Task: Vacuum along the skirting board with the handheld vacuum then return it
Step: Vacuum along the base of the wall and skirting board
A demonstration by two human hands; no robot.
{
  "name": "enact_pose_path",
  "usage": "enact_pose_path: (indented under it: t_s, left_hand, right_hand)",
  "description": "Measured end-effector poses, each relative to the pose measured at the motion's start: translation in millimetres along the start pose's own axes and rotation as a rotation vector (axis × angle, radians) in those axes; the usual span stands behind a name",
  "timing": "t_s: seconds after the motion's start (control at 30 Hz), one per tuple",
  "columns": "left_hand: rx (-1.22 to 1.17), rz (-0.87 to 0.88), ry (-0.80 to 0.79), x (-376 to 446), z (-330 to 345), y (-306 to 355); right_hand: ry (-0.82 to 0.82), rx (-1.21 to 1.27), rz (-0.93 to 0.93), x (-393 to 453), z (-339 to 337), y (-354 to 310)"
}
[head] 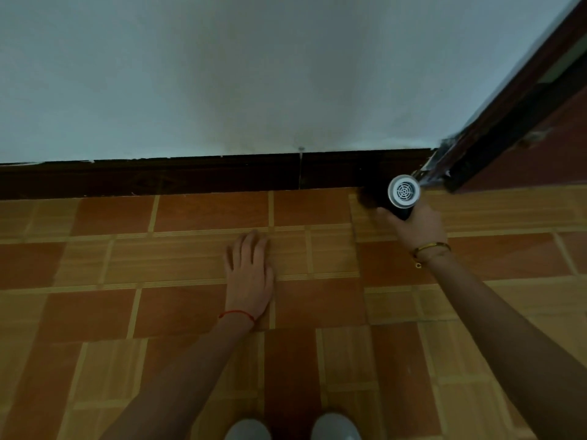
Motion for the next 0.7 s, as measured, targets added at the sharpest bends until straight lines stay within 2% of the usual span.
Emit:
enact_pose_path:
  t_s: [0.07,0.27,0.33,0.53,0.7]
  left_hand:
    - [-0.010,0.024,-0.007,0.6,3.0,10.8]
    - [-0.043,0.078,-0.011,1.1,9.1,37.1]
    - [-0.041,0.103,-0.010,0.4,10.3,40.2]
    - [-0.027,0.095,-0.006,-0.8,13.4,36.8]
    - [-0.020,0.078,0.014,-5.3,9.4,28.8]
  right_hand:
    - [-0.023,0.016,0.001,1.3,-5.8,3.0]
    - [0.205,-0.056,0.180,6.6,-32.8,23.5]
    - [0.205,-0.063,0.189,7.1,-35.7,27.6]
    - [0.046,0.024,0.074,5.5,-27.1,21.1]
    - [0.217,-0.022,0.209,3.9,-29.8,20.6]
Point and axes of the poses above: each hand's wrist, its own x-axis towards the middle knuckle, its own z-axis out of the palm, y = z × x, the point moved 3 cm from there along x, towards the middle knuckle, and after that the axes turned 7 degrees about x, right-handed, at the moved point
